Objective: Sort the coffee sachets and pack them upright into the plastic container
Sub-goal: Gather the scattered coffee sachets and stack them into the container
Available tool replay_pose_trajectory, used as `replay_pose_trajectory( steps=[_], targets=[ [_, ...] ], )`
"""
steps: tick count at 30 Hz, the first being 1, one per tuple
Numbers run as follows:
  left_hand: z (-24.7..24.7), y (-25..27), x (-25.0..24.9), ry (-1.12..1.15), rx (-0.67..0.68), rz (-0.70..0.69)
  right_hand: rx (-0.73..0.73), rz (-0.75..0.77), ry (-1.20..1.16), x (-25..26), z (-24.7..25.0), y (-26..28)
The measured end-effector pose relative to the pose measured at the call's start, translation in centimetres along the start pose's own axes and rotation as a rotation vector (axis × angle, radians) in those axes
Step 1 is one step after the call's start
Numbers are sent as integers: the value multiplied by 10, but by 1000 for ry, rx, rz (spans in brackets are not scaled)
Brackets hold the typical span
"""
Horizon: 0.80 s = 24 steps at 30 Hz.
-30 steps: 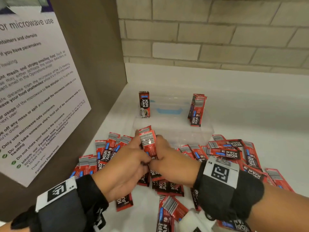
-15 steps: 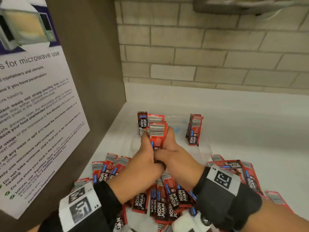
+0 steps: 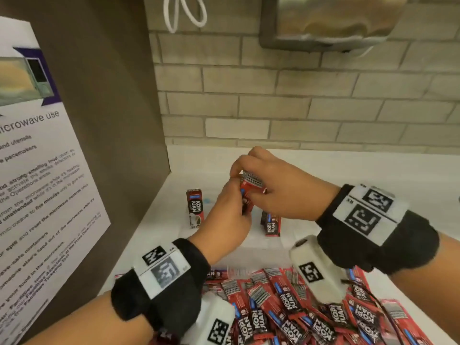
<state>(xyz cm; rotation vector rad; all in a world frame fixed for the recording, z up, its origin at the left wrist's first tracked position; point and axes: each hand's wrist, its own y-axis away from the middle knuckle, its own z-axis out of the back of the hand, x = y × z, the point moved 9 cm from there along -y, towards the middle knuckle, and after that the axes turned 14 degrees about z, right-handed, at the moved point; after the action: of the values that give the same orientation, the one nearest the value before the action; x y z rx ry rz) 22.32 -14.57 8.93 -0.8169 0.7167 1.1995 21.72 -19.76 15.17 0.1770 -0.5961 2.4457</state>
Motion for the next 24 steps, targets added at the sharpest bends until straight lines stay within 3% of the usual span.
replay_pose_trajectory(
  steps=[4,8,12,16,20,24],
  targets=[
    [-29,-16,7,42,191,118,8,-37,12,-31,1,12],
    [-52,-19,46,-14,383,340,123,-51,10,-60,-23,33],
    [-64,-23,76,-59,457,510,235,-36,40,-78,-46,44],
    [-83,-28,92,78,526,694,349,-17,140,-89,-65,48],
    [-102,-38,96,141,579,757,462,17,335,-99,-76,48],
    [-112,-39,94,164,596,781,390,64,412,-97,-74,43]
  ],
)
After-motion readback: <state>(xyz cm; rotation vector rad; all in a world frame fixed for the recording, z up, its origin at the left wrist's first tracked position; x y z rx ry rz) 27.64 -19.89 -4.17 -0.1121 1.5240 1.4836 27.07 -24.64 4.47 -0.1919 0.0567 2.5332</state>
